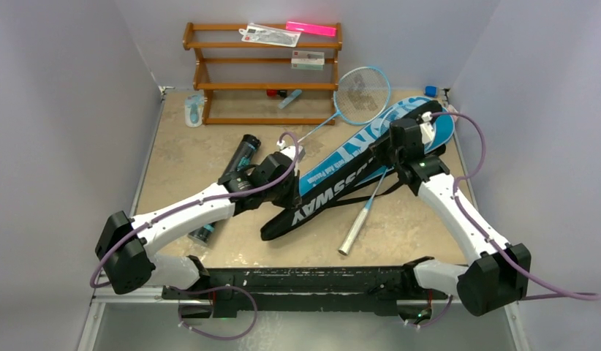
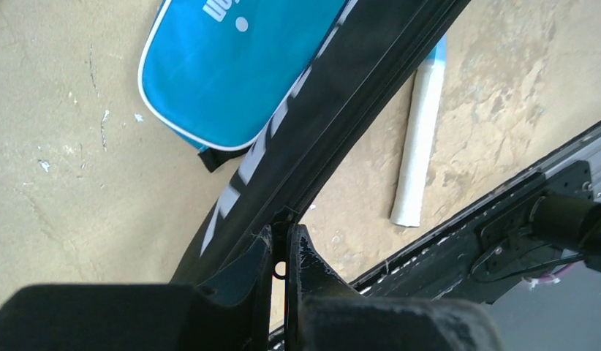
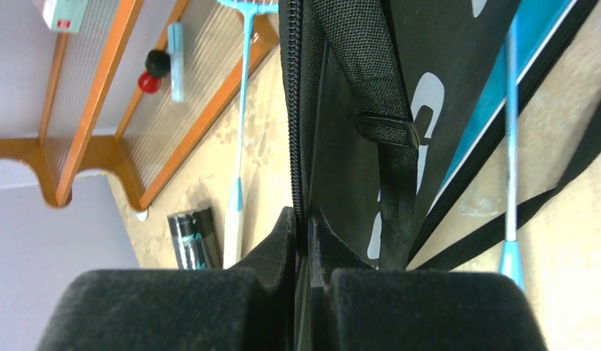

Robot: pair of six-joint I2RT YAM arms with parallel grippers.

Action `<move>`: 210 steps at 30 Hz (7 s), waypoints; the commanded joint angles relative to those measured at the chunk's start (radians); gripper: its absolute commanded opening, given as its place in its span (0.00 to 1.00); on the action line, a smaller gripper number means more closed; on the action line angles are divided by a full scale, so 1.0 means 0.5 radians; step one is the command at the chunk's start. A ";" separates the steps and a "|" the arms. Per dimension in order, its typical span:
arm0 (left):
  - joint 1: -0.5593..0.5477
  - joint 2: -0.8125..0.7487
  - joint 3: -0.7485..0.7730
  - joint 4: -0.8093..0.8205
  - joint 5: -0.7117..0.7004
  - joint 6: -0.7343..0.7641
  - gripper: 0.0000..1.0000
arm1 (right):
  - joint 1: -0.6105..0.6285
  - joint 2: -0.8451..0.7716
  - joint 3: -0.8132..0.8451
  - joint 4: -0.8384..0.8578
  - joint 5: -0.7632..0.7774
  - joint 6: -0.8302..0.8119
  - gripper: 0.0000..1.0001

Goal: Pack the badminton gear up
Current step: Zip the racket bag at the center of the board, then place the racket bag at the center of the board, then adjust the racket at the center of the board.

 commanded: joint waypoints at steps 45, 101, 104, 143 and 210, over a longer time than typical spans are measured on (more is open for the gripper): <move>0.001 -0.240 -0.262 -0.032 0.149 0.080 0.38 | -0.710 0.069 0.251 0.340 -0.399 -0.614 0.00; -0.160 0.728 1.534 0.071 -0.799 0.852 0.00 | -0.232 -0.382 0.254 0.490 -0.743 -0.331 0.48; -0.008 0.592 1.533 -0.098 -0.789 0.811 0.00 | -0.233 -0.424 0.320 0.369 -0.656 -0.403 0.53; 0.730 -0.586 -0.090 0.000 -1.888 1.806 0.00 | -0.234 -0.465 0.024 0.526 -0.592 -0.513 0.55; 0.359 1.059 0.821 0.633 -0.251 1.230 0.67 | -0.231 -0.403 -0.756 0.524 -0.898 -0.787 0.63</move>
